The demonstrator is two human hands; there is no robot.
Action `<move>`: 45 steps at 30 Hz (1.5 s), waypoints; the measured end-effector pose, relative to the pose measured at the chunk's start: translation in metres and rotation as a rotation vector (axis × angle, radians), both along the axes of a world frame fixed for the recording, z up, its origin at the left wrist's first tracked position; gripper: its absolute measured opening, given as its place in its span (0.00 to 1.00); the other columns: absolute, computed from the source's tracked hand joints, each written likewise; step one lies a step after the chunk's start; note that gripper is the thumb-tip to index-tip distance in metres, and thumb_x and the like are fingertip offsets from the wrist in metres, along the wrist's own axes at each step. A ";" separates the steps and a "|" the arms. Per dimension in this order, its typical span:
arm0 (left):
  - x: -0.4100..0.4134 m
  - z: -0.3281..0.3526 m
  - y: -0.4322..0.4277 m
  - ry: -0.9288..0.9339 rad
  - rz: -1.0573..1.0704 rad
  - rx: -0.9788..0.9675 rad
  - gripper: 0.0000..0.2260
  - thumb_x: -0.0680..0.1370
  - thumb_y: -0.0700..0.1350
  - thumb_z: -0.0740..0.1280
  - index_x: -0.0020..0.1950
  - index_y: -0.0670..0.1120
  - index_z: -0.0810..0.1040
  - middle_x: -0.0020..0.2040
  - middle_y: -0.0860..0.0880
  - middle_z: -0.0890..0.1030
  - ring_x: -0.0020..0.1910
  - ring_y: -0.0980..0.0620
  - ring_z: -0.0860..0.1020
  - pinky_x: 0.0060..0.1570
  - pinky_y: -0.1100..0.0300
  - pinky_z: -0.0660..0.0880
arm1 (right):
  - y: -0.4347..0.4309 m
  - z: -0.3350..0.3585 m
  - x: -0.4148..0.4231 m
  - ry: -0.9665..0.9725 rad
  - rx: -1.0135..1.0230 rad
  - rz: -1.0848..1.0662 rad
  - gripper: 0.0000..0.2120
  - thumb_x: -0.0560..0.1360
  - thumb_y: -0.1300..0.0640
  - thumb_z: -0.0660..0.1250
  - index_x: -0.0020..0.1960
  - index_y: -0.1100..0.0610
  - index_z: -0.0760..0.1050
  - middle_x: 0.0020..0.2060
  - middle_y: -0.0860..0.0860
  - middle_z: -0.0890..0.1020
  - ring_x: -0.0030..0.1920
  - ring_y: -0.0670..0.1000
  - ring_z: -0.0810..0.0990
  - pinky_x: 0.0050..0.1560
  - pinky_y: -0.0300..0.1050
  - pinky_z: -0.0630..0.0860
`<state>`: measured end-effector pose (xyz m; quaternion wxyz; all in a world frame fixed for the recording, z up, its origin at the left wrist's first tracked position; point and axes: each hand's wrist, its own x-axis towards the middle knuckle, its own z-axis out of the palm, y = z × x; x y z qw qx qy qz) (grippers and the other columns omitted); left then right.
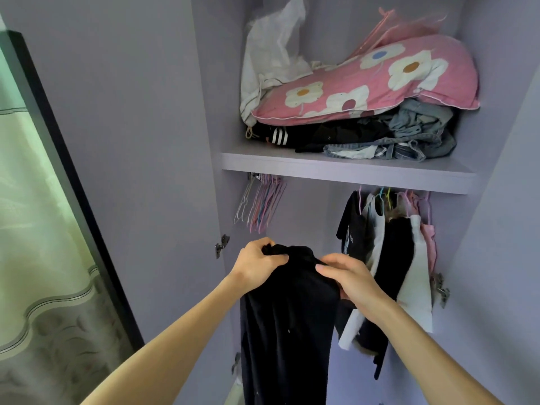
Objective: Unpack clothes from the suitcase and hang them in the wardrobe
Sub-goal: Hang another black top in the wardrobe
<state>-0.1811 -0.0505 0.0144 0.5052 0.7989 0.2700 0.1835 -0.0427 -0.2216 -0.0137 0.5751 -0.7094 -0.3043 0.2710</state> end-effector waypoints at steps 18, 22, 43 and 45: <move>-0.002 0.001 0.214 0.743 0.194 1.643 0.24 0.81 0.45 0.61 0.76 0.39 0.63 0.76 0.34 0.63 0.79 0.37 0.56 0.75 0.38 0.51 | 0.207 -0.005 0.052 -0.397 -0.415 -0.012 0.24 0.81 0.45 0.61 0.75 0.49 0.64 0.69 0.49 0.73 0.67 0.53 0.73 0.61 0.44 0.67; -0.006 -0.005 0.255 0.892 0.275 1.769 0.27 0.84 0.48 0.44 0.80 0.40 0.39 0.80 0.39 0.37 0.78 0.39 0.34 0.69 0.36 0.27 | 0.268 -0.029 0.081 -0.472 -0.495 -0.061 0.30 0.81 0.46 0.61 0.78 0.55 0.58 0.76 0.53 0.65 0.74 0.57 0.67 0.71 0.48 0.65; 0.002 -0.043 0.311 0.818 0.485 1.976 0.30 0.82 0.60 0.43 0.81 0.47 0.46 0.82 0.47 0.45 0.80 0.42 0.40 0.73 0.35 0.33 | 0.406 -0.127 0.174 -0.354 -0.250 -0.420 0.20 0.81 0.49 0.56 0.58 0.64 0.77 0.58 0.63 0.79 0.56 0.62 0.77 0.52 0.47 0.71; 0.004 -0.044 0.313 0.788 0.483 1.987 0.30 0.82 0.60 0.43 0.81 0.48 0.48 0.82 0.47 0.46 0.80 0.43 0.41 0.73 0.35 0.33 | 0.399 -0.113 0.175 -0.381 -0.278 -0.482 0.24 0.83 0.48 0.52 0.64 0.66 0.74 0.63 0.64 0.77 0.62 0.64 0.75 0.60 0.51 0.71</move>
